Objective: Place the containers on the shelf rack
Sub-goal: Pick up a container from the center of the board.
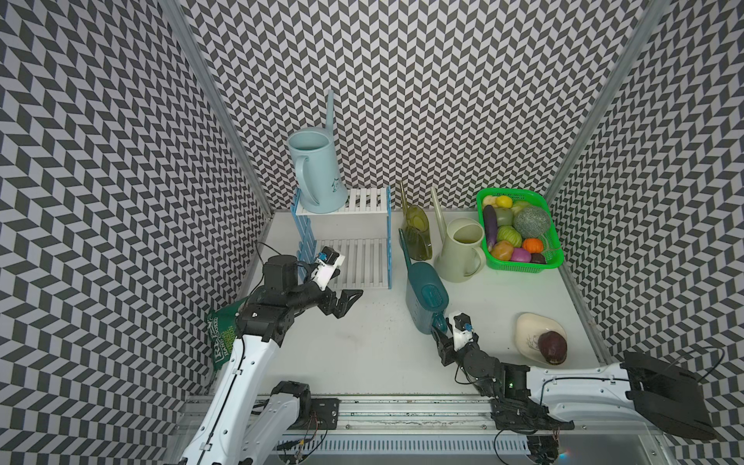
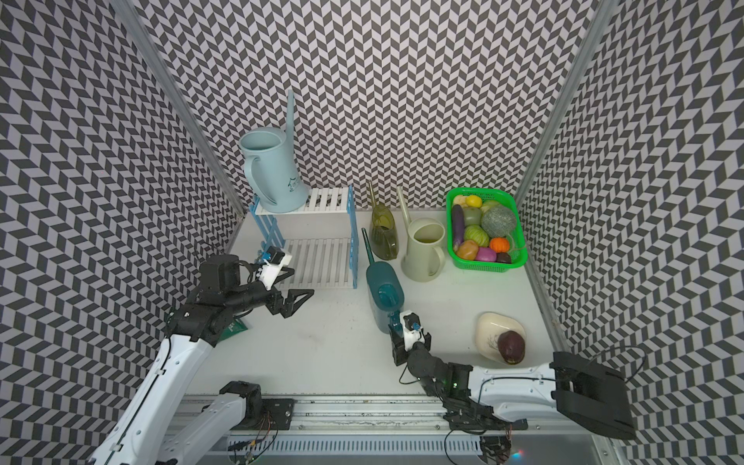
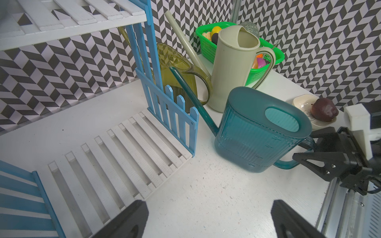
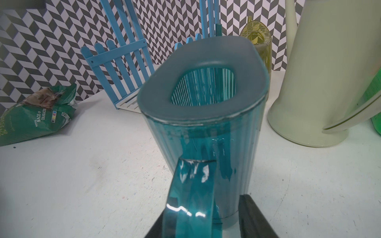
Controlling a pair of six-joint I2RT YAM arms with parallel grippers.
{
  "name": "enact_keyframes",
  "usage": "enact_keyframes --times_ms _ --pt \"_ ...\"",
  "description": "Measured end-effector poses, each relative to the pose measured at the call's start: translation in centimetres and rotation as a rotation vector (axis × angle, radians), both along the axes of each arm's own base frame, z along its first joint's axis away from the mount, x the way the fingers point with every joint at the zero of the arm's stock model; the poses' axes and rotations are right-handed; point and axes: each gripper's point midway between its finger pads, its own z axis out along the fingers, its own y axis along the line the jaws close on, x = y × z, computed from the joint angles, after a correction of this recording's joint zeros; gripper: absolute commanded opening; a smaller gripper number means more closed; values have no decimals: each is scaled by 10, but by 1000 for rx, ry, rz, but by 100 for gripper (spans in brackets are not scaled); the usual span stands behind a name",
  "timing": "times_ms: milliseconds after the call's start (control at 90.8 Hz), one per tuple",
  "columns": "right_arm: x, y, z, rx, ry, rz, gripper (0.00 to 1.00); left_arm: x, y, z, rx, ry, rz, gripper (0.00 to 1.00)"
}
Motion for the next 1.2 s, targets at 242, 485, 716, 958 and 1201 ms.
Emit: enact_keyframes --times_ms 242,485,716,958,1201 --pt "2 -1 4 10 -14 -12 32 -2 0 2 6 -18 -4 100" --pt "0 -3 7 6 -14 -6 13 -3 3 4 18 -37 6 100" --pt "-4 -6 12 -9 -1 11 6 -1 7 3 31 -40 31 100" --pt "-10 0 36 -8 32 32 3 8 22 7 86 -59 118 100" --pt "-24 8 83 58 55 47 3 16 48 38 133 -127 225 100"
